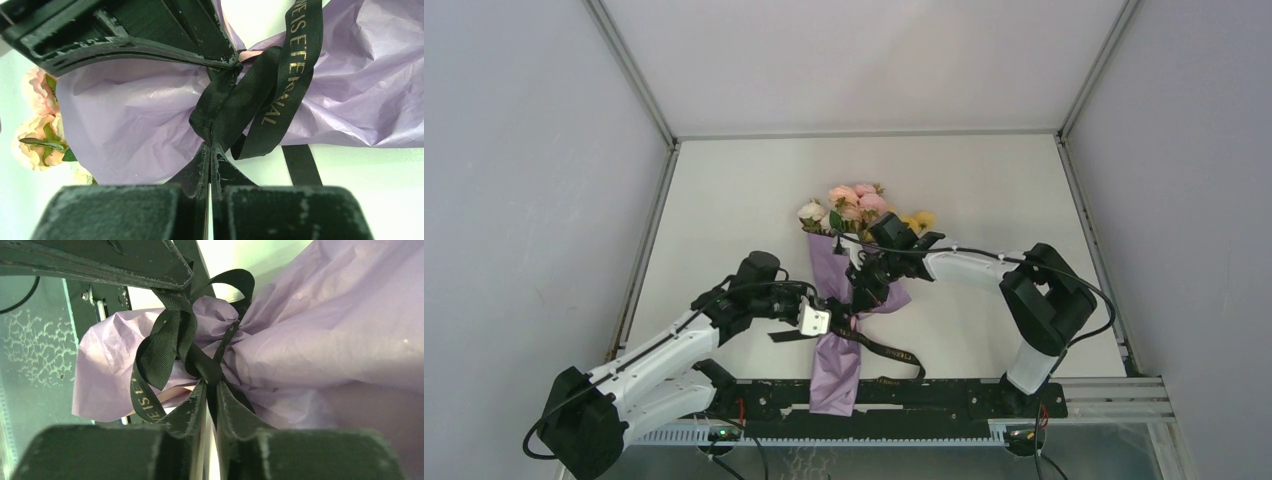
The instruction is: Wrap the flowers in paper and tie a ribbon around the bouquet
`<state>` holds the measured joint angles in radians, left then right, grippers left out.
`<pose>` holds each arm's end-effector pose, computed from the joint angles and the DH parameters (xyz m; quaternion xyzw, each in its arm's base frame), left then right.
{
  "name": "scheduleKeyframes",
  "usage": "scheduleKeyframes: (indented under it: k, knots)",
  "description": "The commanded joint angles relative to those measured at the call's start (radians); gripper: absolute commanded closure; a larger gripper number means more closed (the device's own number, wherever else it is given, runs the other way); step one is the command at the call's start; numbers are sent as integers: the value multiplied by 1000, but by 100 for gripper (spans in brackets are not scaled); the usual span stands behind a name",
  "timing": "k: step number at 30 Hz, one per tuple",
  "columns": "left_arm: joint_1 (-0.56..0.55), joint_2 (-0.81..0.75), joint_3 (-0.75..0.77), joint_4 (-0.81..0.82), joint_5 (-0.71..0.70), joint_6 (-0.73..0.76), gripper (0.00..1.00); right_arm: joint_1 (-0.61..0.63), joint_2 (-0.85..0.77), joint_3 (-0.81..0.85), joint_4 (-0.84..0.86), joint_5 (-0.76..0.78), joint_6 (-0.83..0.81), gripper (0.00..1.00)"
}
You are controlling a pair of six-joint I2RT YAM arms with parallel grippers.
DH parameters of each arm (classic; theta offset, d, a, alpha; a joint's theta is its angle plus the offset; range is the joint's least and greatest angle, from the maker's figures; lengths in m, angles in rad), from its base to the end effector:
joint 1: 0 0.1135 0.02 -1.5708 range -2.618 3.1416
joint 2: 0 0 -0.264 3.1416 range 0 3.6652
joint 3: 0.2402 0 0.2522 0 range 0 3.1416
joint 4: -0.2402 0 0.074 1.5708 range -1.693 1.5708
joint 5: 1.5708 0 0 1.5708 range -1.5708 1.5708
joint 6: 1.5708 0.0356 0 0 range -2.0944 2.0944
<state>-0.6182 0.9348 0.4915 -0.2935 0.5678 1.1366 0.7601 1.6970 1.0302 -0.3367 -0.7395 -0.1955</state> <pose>0.1415 -0.1241 0.2051 0.7475 0.4737 -0.1479 0.4415 0.2275 0.2494 0.1865 -0.5014 0.7484 0.4059 0.1540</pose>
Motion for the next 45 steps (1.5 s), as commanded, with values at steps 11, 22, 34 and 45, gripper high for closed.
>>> scheduleKeyframes:
  k: [11, 22, 34, 45]
  knots:
    - [30, 33, -55, 70, -112, 7, 100, -68, -110, 34, -2, -119, 79, 100]
    - [41, 26, -83, 99, -138, 12, 91, -39, -87, 19, 24, -143, 137, 100]
    - [40, -119, 38, -170, 61, 33, 47, -56, -36, 18, 50, -71, 190, 78]
    - [-30, -38, 22, 9, 151, -116, 61, -47, -39, 18, 122, -42, 242, 56]
